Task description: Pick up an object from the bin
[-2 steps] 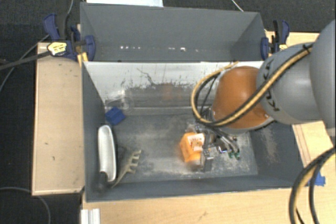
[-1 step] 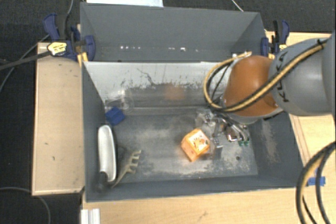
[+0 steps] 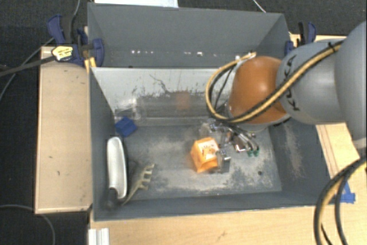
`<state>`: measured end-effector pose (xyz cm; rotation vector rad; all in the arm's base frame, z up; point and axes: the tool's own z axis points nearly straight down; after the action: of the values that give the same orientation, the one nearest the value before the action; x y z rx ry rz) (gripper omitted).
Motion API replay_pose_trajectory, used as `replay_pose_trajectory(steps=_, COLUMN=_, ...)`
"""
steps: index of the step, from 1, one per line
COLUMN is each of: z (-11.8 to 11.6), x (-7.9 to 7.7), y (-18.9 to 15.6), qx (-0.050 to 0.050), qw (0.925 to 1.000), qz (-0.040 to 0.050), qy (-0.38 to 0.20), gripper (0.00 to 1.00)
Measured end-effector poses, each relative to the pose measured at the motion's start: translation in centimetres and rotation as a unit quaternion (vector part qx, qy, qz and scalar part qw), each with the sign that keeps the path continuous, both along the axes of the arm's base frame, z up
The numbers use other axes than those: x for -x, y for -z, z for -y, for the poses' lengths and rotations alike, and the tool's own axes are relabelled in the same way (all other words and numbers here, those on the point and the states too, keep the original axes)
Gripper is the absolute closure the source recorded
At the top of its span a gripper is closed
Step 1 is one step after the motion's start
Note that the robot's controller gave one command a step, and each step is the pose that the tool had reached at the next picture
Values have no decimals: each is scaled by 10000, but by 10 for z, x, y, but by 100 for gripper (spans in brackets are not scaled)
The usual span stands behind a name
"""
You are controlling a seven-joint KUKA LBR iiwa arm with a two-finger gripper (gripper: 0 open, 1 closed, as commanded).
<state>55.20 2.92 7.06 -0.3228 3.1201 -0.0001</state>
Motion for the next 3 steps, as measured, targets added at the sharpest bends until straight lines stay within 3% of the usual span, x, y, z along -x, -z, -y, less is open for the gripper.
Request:
replay_pose_trajectory(steps=1, z=-5, x=1, y=0, qx=-1, qw=10000, qz=11, qy=-62, gripper=0)
replay_pose_trajectory(steps=2, z=1, x=-31, y=-8, qx=1, qw=9990, qz=26, qy=-440, gripper=0)
replay_pose_trajectory(steps=3, z=-24, x=-10, y=1, qx=-10, qw=9984, qz=13, qy=-560, gripper=0)
